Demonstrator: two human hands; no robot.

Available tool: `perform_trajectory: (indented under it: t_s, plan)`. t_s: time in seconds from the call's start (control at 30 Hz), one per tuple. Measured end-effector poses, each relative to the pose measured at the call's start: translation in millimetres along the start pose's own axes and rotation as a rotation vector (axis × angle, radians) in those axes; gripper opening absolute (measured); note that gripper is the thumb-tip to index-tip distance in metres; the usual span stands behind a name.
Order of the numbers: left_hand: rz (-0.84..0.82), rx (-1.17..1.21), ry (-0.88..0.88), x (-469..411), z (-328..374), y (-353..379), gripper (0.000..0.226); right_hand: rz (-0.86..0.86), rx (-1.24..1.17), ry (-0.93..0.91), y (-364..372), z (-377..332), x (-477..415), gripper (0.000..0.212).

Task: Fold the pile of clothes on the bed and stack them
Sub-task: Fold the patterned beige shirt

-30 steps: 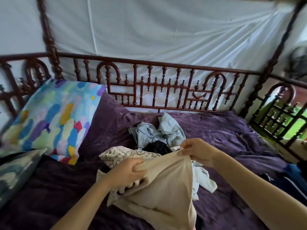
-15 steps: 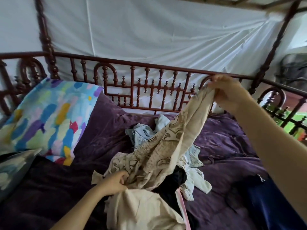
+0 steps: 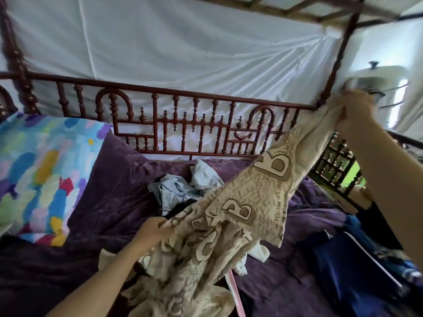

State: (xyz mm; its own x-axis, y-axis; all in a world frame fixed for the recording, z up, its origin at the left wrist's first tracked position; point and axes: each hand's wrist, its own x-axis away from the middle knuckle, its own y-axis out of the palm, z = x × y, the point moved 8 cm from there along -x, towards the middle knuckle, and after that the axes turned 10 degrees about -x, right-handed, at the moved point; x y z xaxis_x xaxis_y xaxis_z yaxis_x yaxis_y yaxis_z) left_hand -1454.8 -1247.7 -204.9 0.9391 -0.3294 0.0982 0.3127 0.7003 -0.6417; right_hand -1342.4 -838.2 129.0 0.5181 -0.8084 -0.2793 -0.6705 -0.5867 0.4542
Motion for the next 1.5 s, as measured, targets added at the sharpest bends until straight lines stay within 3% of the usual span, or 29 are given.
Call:
perform_trajectory:
  t_s: [0.07,0.1,0.17,0.27,0.33,0.4,0.43,0.53,0.6,0.67,0.73,0.83,0.9,1.0,1.1,1.17,1.23,1.3,1.37,1.43,1.5]
  plan:
    - [0.076,0.123,0.027,-4.2,14.8,-25.5,0.035,0.085,0.278,0.01,-43.4,27.1,-21.9,0.016]
    - [0.104,0.138,0.051,-7.4,26.4,-36.6,0.036,0.099,0.456,0.047,-57.1,45.7,-21.2,0.022]
    - [0.132,0.132,0.133,-10.7,60.1,-53.9,0.037,0.029,0.734,0.1,-63.8,82.4,5.1,0.028]
    - [0.123,0.145,0.22,-9.6,112.3,-73.5,0.025,-0.343,1.061,0.132,-23.4,141.7,76.4,0.028]
    - [0.055,0.122,0.293,-7.3,146.1,-77.7,0.015,-0.719,1.146,0.077,24.8,171.4,139.7,0.054]
    - [-0.029,0.076,0.357,-1.8,174.9,-73.5,0.019,-0.993,0.95,0.079,67.9,179.1,198.6,0.074]
    - [-0.047,0.068,0.365,-0.8,183.4,-71.8,0.026,-1.042,0.81,0.113,83.3,178.8,216.3,0.074]
    - [-0.047,0.176,0.325,3.3,181.3,-79.9,0.03,-0.872,0.589,0.075,102.1,168.6,217.3,0.031]
    - [-0.127,0.426,0.259,2.4,159.0,-83.5,0.051,-0.714,0.541,0.083,100.9,164.9,200.2,0.005]
    - [-0.157,0.593,0.159,-1.7,123.2,-79.9,0.075,-0.581,0.427,0.113,100.6,156.1,187.7,0.025]
    - [-0.211,0.611,0.144,-0.9,92.1,-61.7,0.075,-0.496,0.294,0.139,105.8,142.9,177.8,0.043]
    - [-0.375,0.319,0.201,16.2,70.5,-10.2,0.073,-0.435,0.247,0.154,121.4,126.4,164.0,0.043]
    - [-0.458,0.232,0.212,32.6,77.5,16.8,0.06,-0.413,0.241,0.137,129.2,119.2,157.5,0.038]
    - [-0.242,0.145,0.178,21.0,74.9,19.5,0.044,-0.366,0.26,0.065,126.2,106.0,144.4,0.048]
    - [-0.162,0.024,0.082,7.6,48.8,0.6,0.018,-0.224,0.299,0.011,94.4,100.4,117.0,0.052]
    - [-0.131,-0.098,0.049,2.0,38.2,-20.5,0.025,-0.109,0.324,0.012,56.3,109.8,94.6,0.051]
    - [-0.077,-0.186,0.106,-1.7,47.7,-46.1,0.016,-0.061,0.413,0.072,16.5,134.7,78.4,0.047]
    - [-0.012,-0.26,0.155,-1.1,69.4,-69.9,0.008,-0.117,0.694,0.177,-16.4,173.4,71.5,0.037]
    - [0.064,-0.407,0.236,0.8,98.0,-82.4,0.012,-0.199,0.954,0.25,-31.5,203.3,81.1,0.014]
    - [0.108,-0.564,0.307,5.3,126.3,-80.9,0.02,-0.369,1.041,0.167,-15.1,213.4,102.5,0.039]
    - [0.119,-0.678,0.357,11.3,151.3,-74.1,0.015,-0.731,0.984,0.061,29.1,210.8,147.0,0.054]
